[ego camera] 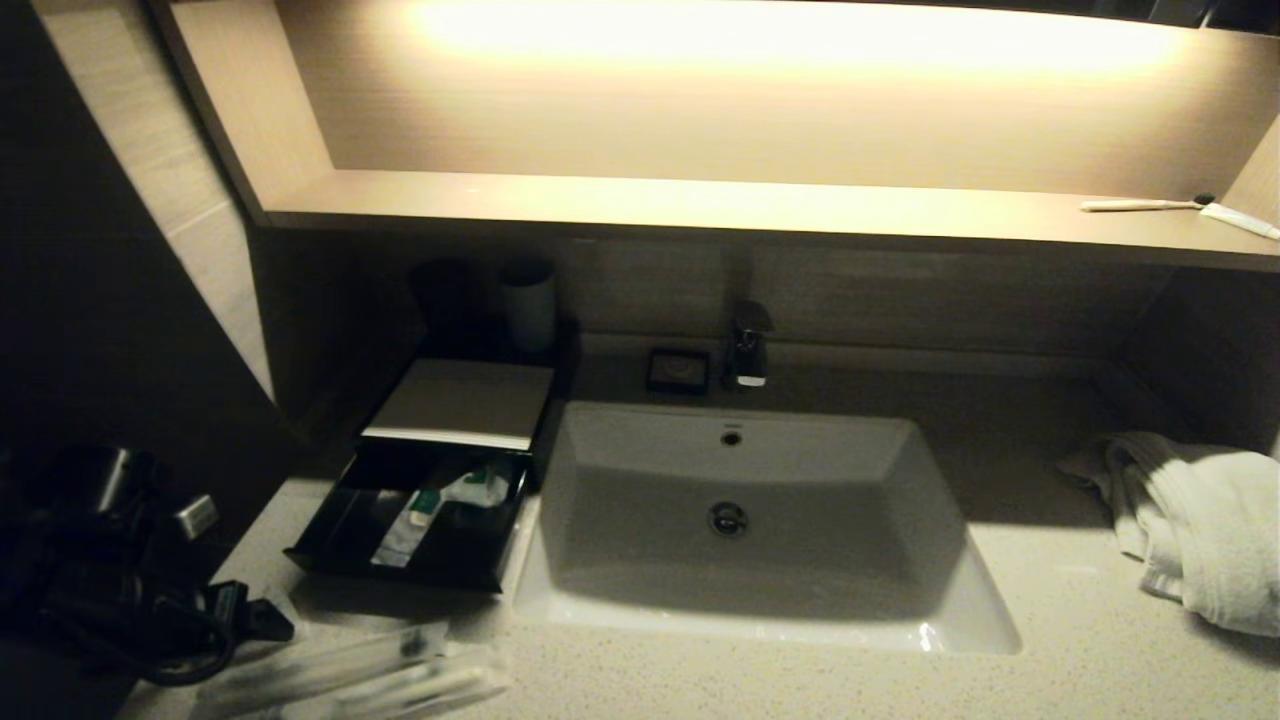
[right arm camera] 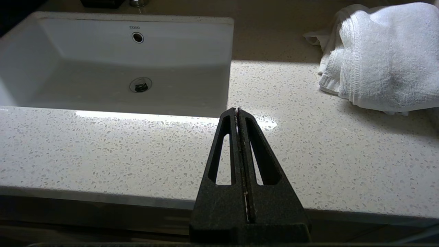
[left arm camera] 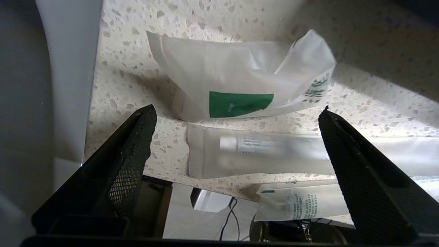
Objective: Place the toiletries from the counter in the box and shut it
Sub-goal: Pick up the bathroom toiletry
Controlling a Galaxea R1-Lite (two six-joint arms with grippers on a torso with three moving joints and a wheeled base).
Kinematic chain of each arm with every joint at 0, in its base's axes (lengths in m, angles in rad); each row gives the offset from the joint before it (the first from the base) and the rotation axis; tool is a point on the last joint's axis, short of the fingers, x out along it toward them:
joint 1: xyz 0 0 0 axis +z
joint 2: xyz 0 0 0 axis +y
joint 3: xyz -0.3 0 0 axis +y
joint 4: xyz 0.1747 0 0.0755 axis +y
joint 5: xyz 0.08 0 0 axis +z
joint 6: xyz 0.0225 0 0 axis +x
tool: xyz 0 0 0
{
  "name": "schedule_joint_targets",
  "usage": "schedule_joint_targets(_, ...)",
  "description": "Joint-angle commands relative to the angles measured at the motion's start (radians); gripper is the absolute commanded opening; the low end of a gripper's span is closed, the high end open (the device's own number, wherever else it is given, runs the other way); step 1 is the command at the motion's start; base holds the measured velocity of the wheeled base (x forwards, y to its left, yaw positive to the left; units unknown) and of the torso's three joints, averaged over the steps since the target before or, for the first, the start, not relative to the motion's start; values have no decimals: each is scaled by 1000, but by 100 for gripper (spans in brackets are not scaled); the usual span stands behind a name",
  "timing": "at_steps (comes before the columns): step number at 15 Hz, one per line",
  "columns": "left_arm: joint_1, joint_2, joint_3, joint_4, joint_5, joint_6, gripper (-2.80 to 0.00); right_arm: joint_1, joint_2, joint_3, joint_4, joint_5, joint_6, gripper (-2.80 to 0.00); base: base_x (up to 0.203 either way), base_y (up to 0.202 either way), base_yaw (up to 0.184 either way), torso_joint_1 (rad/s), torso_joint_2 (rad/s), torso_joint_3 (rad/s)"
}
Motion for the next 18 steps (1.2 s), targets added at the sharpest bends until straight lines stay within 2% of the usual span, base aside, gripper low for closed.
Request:
schedule_joint_targets(1, 0, 9, 0, 1, -1, 1, 0, 0, 0, 0, 0, 0, 0, -280, 0, 0, 0, 0, 0, 0)
schedule_joint_targets(14, 0, 26, -3, 1, -2, -1, 0, 0, 0, 0, 0, 0, 0, -280, 0, 0, 0, 0, 0, 0)
schedule_joint_targets(15, 1, 29, -3, 1, -2, 0, -57, 0, 0, 0, 0, 0, 0, -280, 0, 0, 0, 0, 0, 0)
schedule_joint_targets(16, 0, 30, -3, 1, -2, 1, -280, -1, 0, 0, 0, 0, 0, -280, 0, 0, 0, 0, 0, 0)
schedule_joint_targets(18, 0, 33, -3, 0, -1, 1, -280, 0, 0, 0, 0, 0, 0, -280, 0, 0, 0, 0, 0, 0)
